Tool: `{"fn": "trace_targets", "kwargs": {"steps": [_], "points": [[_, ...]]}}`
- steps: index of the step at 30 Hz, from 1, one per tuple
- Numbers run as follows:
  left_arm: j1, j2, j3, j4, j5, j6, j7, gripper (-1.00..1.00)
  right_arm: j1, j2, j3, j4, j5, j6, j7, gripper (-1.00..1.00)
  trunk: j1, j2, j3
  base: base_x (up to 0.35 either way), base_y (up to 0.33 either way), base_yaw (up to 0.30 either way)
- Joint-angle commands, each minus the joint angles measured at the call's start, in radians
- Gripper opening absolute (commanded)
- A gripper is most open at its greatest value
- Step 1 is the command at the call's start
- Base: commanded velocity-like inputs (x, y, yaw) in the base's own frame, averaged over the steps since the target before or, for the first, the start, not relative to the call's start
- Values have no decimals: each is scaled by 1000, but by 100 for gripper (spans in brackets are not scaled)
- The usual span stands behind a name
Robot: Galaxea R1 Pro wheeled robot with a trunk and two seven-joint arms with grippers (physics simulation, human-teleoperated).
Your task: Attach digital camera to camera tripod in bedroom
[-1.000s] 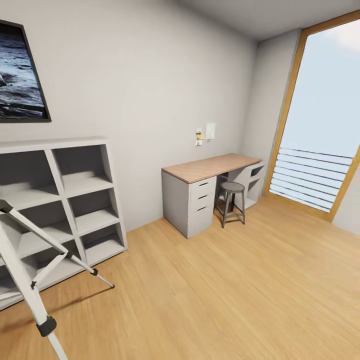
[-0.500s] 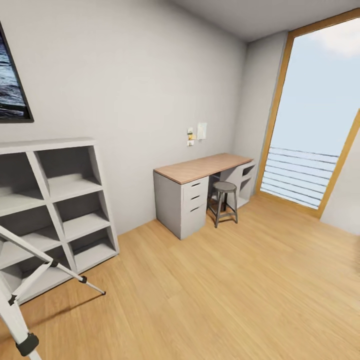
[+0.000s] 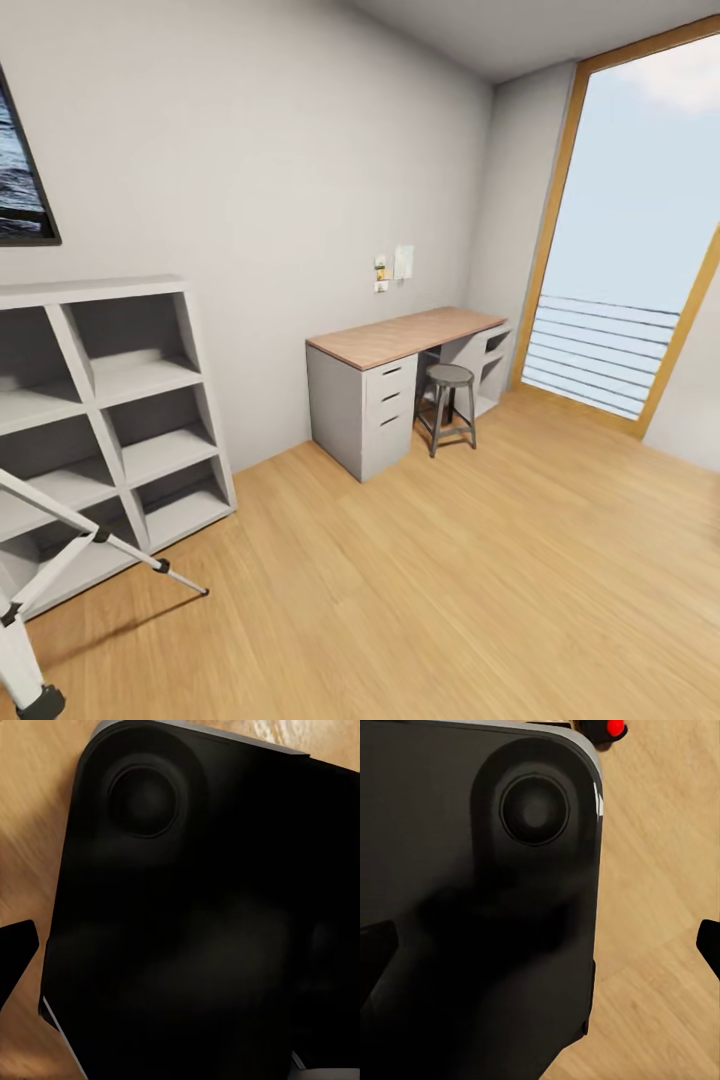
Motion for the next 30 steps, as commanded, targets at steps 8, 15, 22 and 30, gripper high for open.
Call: {"fn": "trace_targets", "kwargs": {"steps": [8,15,22,30], "points": [[0,0,3,-1,4,-2,0,100,0,0,0,0,1,-4,-3,100,0,0,-1,71,0,0],[0,0,3,-1,4,-2,0,100,0,0,0,0,0,-4,-3,100,0,0,-1,47,0,0],[0,0,3,-1,4,-2,0,100,0,2,-1,0,0,-4,-3,100,0,0,-1,10,0,-32],[0,0,3,-1,4,-2,0,100,0,3,-1,0,-1,-4,-3,100,0,0,-1,1,0,-202]]}}
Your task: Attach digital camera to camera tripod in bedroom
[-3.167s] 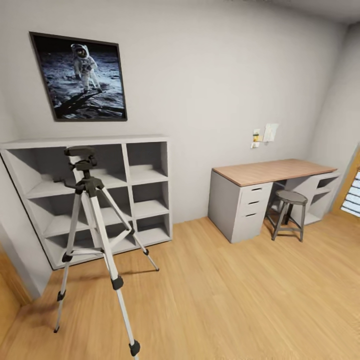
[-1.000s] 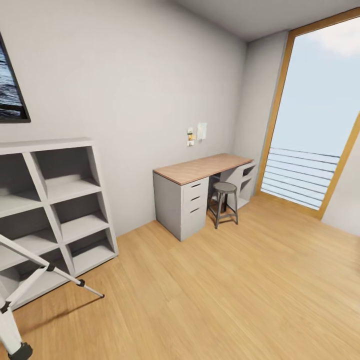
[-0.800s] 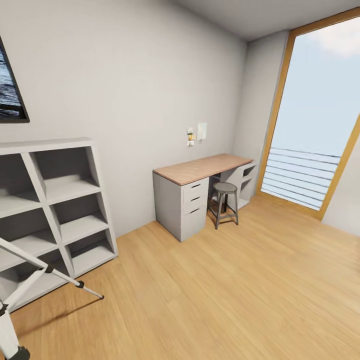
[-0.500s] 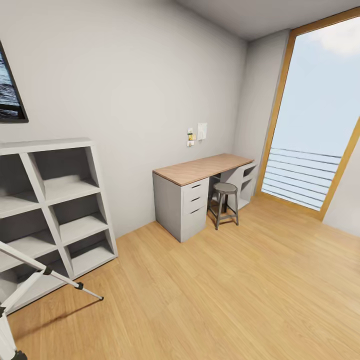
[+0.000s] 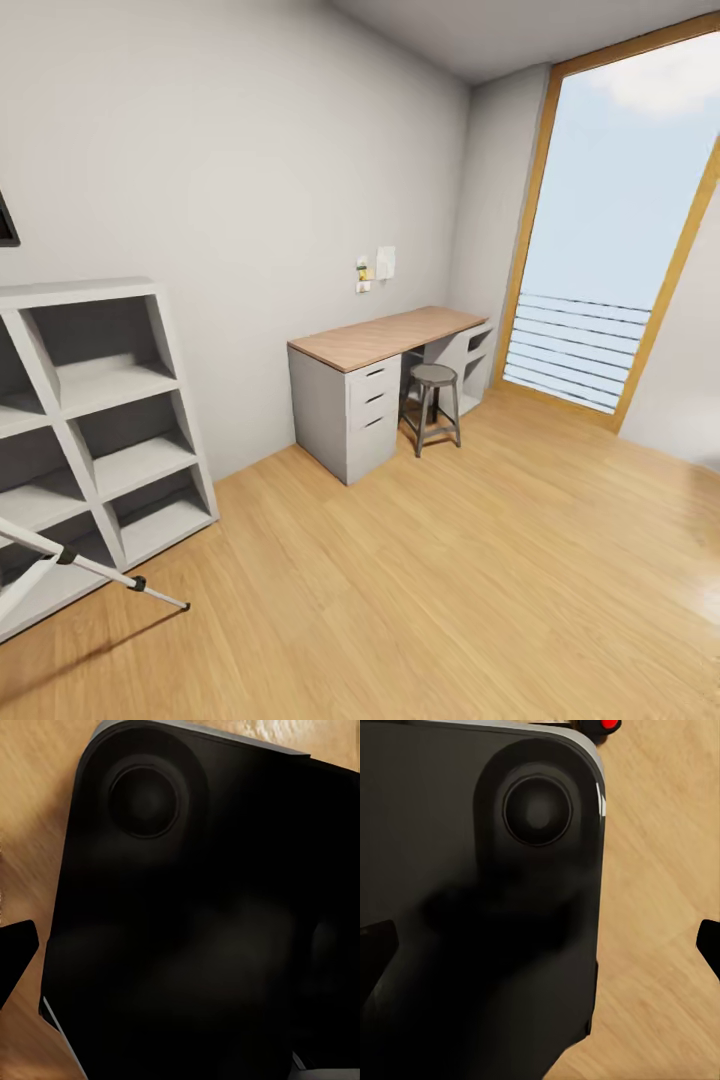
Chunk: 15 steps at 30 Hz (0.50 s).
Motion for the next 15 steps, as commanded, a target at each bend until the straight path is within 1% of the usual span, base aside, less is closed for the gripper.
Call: {"fn": "trace_targets", "kwargs": {"steps": [1,15], "points": [[0,0,3,0,4,-2,0,100,0,0,0,0,1,-3,-2,100,0,0,-1,0,0,-237],[0,0,3,-1,4,-2,0,100,0,0,0,0,1,-3,-2,100,0,0,-1,0,0,-241]]}}
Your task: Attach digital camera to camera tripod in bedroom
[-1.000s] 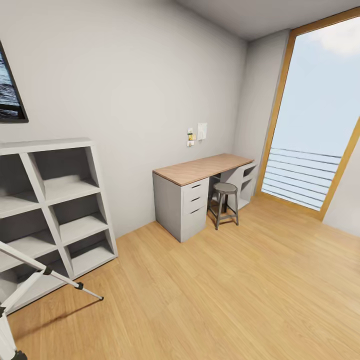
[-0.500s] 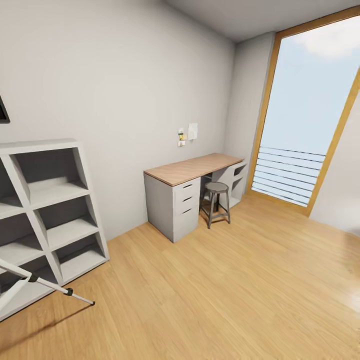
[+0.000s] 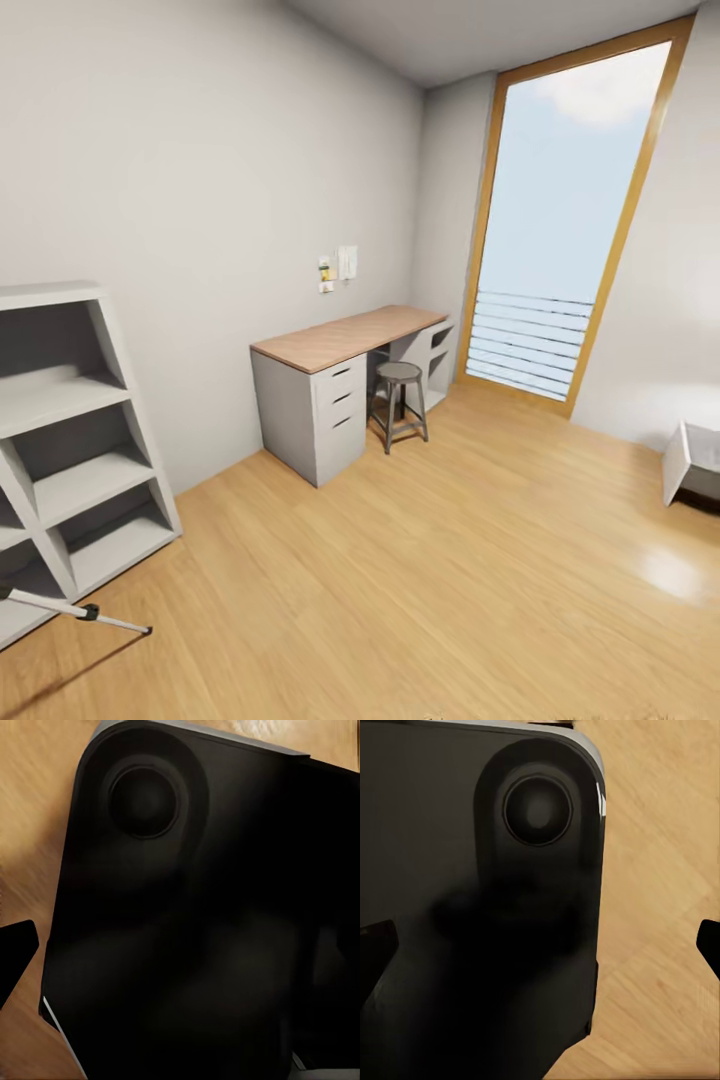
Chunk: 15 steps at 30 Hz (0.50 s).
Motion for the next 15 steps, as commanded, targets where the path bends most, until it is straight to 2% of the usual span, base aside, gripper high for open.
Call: {"fn": "trace_targets", "kwargs": {"steps": [1,15], "points": [[0,0,3,0,4,-2,0,100,0,0,0,0,1,-3,-2,100,0,0,-1,0,0,-242],[0,0,3,0,4,-2,0,100,0,0,0,0,1,-3,-2,100,0,0,-1,0,0,-242]]}}
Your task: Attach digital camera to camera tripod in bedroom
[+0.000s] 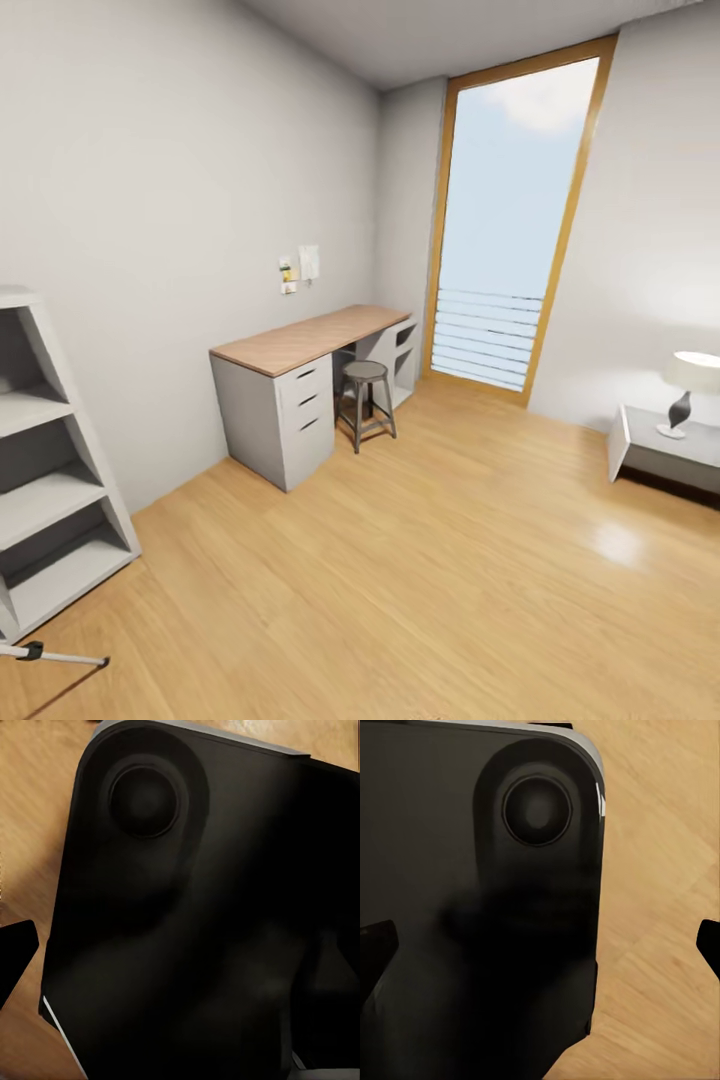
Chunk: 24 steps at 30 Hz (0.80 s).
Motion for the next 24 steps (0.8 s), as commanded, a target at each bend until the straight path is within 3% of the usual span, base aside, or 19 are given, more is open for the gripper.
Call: {"fn": "trace_targets", "kwargs": {"steps": [1,24], "points": [[0,0,2,0,4,-2,0,100,0,0,0,0,1,-3,-2,100,0,0,-1,0,0,-242],[0,-1,3,-1,4,-2,0,100,0,-1,-1,0,1,-3,-2,100,0,0,-1,0,0,-242]]}}
